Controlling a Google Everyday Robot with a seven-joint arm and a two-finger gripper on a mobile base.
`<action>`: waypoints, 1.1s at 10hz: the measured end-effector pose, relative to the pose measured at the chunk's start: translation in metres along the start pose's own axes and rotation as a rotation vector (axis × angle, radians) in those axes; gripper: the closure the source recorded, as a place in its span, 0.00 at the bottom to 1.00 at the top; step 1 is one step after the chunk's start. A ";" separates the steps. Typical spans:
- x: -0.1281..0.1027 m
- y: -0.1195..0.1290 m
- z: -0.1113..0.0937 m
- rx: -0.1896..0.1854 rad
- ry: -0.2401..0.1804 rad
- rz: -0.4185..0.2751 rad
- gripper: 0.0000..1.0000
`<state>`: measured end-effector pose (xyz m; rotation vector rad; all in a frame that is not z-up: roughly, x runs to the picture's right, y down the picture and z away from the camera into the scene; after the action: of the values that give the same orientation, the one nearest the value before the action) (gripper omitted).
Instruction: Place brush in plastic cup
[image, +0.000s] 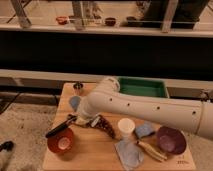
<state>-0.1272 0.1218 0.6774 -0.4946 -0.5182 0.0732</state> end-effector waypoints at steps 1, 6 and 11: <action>-0.003 -0.006 0.003 -0.002 -0.004 -0.002 1.00; -0.017 -0.036 0.012 -0.004 -0.007 -0.005 1.00; -0.038 -0.057 0.027 -0.010 -0.002 -0.023 1.00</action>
<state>-0.1764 0.0760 0.7078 -0.4979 -0.5261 0.0487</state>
